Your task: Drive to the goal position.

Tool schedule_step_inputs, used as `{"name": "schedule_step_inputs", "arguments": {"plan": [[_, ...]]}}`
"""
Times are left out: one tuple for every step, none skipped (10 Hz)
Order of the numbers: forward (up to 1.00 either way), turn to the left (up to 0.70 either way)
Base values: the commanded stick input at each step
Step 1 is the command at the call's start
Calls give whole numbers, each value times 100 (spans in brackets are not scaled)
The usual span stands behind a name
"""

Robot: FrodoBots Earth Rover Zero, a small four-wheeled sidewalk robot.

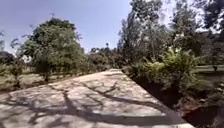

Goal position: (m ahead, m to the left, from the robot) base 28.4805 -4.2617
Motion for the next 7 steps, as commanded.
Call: {"name": "schedule_step_inputs", "arguments": {"plan": [[70, 0], [70, 0], [70, 0], [70, 0], [70, 0], [70, 0], [70, 0]]}}
